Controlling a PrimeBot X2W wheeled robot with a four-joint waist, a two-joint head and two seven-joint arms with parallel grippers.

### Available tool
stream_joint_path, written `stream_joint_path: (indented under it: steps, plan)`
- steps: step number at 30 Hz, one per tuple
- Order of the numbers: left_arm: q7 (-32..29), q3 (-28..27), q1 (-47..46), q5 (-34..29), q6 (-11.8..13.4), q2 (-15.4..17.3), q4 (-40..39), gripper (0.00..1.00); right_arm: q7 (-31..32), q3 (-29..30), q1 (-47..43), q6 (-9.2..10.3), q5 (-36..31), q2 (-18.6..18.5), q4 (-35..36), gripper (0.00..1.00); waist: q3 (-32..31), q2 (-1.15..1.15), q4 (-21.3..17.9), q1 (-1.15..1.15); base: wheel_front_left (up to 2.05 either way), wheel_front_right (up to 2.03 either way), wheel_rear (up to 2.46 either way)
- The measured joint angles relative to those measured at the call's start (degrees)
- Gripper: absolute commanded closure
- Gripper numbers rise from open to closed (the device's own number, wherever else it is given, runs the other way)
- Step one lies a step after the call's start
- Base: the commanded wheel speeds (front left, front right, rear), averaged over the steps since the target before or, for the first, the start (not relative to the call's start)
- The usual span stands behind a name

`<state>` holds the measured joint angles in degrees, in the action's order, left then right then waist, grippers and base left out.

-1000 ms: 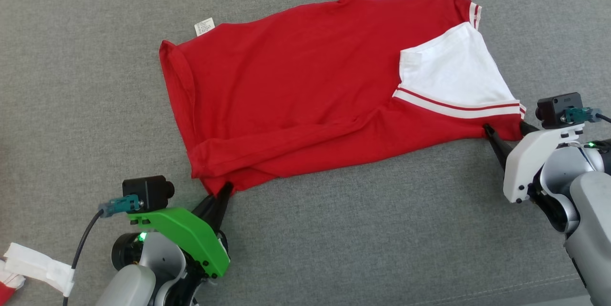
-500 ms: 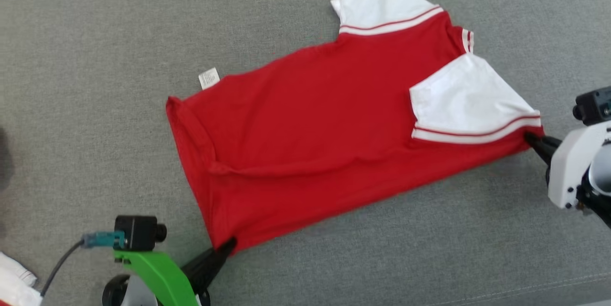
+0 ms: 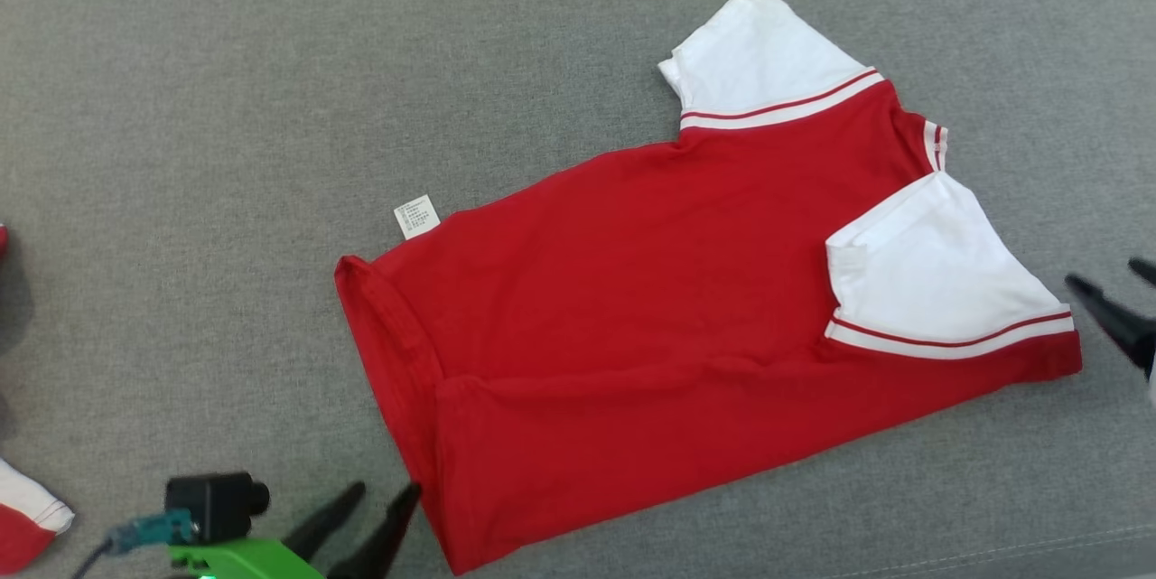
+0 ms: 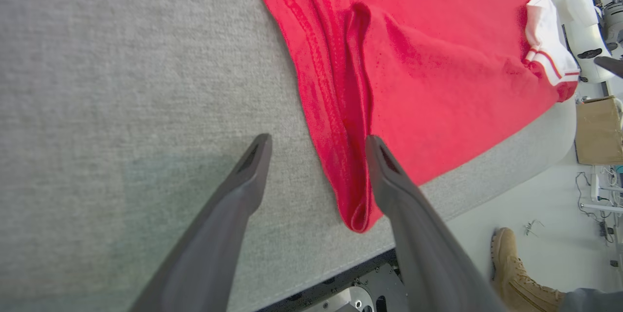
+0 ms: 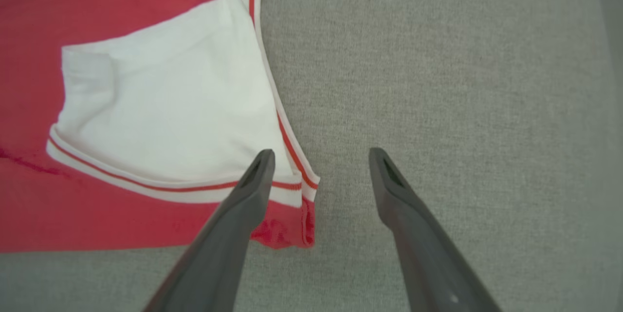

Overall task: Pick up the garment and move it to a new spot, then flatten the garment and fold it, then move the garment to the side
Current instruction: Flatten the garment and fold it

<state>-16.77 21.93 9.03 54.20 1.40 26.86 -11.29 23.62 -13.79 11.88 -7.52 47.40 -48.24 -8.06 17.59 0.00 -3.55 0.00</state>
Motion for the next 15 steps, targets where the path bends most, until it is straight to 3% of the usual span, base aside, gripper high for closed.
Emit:
stream_joint_path:
  steps: [5,9,12,15]
  plan:
    - [-0.7,-1.6,-10.9,-5.4,3.5,0.8,-1.4,0.0,2.5,3.7,8.9,0.0,-5.5,-1.8,7.7,0.0,3.1,0.0,1.2,0.0,0.0,0.0,0.0]
    - [-2.4,0.6,-22.5,-7.0,4.4,-3.9,1.5,0.0,6.6,0.7,20.9,-0.02,-10.6,2.5,7.5,0.0,6.5,0.0,2.6,0.0,0.0,0.0,0.0]
    - [-2.9,2.6,-29.8,-11.9,5.7,-4.9,6.1,0.0,7.7,-2.1,30.2,-0.01,-15.0,6.8,2.8,0.0,9.1,0.0,4.0,0.0,0.0,0.0,0.0]
    - [-3.7,5.0,-32.8,-12.6,5.1,-6.8,8.7,0.0,8.0,-6.0,37.4,-0.02,-18.9,11.2,-3.1,0.0,11.5,0.0,5.4,0.01,0.0,0.0,0.0]
